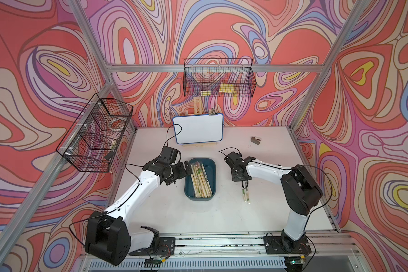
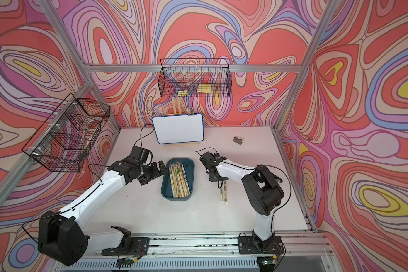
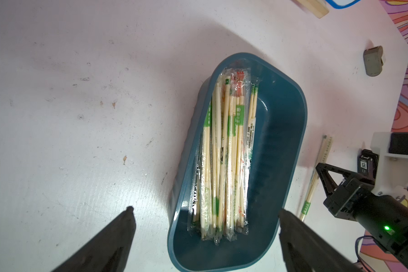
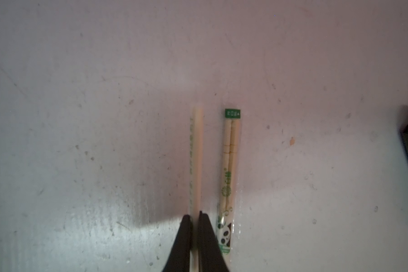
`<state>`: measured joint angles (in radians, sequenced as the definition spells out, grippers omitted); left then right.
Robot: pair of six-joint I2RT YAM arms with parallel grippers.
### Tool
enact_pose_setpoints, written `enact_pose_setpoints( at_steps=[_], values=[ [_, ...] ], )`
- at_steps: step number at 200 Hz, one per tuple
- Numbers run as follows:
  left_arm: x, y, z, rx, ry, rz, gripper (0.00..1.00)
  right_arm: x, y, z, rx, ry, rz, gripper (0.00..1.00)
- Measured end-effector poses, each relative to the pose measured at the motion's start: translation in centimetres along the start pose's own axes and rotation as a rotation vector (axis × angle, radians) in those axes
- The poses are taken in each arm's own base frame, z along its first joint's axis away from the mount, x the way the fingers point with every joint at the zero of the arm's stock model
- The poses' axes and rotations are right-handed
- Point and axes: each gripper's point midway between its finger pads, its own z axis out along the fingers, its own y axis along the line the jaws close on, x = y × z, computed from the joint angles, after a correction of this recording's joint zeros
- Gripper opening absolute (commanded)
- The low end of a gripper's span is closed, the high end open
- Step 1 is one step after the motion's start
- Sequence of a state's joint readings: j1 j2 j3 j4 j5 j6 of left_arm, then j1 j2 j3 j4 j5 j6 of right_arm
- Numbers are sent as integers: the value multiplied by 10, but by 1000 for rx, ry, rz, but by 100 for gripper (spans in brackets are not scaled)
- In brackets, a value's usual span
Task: Take the paired disposable chopsticks out of the storage box
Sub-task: Place the paired disposable chopsticks at the center of the board.
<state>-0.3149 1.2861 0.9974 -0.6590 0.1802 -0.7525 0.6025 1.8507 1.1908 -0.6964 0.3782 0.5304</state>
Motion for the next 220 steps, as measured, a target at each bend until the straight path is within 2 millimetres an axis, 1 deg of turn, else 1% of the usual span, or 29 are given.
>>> enact_pose_setpoints(
  at_steps=[32,132,202,220],
  values=[
    [0,0,0,0,0,0,100,2,-1,4,11,9,-3,0],
    [0,0,0,0,-1,0,100,3,-5,8,31,17,-6,21],
    [0,0,0,-1,-1,1,100,5,-6,7,32,26,-12,23],
    [0,0,0,-2,-3,2,100,5,-4,4,12,28,-9,23]
  ],
)
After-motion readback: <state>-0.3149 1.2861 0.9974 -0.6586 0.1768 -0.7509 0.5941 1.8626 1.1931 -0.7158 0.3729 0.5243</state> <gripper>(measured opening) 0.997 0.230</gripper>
